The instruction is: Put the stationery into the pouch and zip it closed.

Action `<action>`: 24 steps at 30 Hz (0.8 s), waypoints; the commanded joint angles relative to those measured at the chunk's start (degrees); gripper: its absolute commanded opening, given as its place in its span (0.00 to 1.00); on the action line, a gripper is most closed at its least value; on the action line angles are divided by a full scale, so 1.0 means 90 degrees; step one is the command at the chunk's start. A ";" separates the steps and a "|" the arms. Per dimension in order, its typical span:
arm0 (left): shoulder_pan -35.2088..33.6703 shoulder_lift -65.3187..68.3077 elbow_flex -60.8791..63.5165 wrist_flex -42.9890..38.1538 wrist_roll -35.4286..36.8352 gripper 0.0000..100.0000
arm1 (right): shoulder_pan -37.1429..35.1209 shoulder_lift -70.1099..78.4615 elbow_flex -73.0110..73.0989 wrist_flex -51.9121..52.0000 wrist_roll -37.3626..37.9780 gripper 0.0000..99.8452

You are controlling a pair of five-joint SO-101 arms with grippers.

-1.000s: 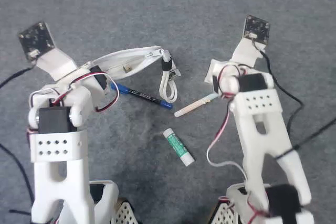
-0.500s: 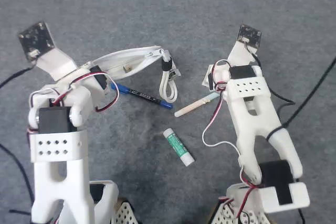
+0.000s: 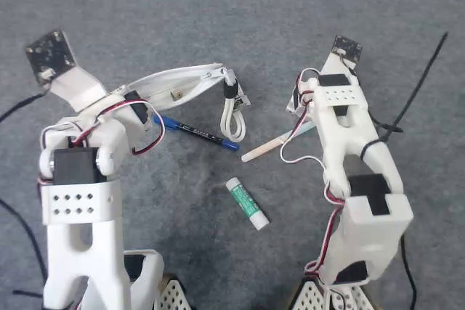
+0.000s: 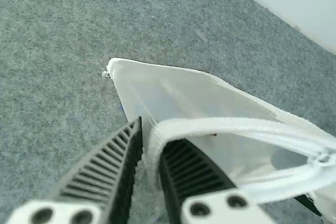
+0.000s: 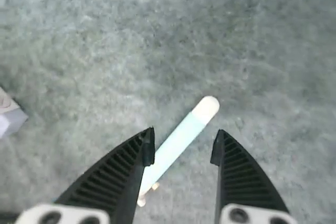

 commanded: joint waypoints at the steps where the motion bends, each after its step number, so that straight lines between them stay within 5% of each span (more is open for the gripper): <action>1: -0.0029 0.0049 -0.0034 -0.0156 -0.0059 0.01 | 0.0073 0.0220 -0.0527 0.0024 -0.0078 0.17; 11: -0.0029 0.0029 -0.0034 -0.0156 -0.0059 0.01 | 0.0083 0.1148 -0.1123 0.0083 -0.0068 0.17; 24: -0.0029 0.0020 -0.0044 -0.0156 -0.0059 0.01 | -0.0083 0.1431 -0.1895 0.0698 -0.0088 0.01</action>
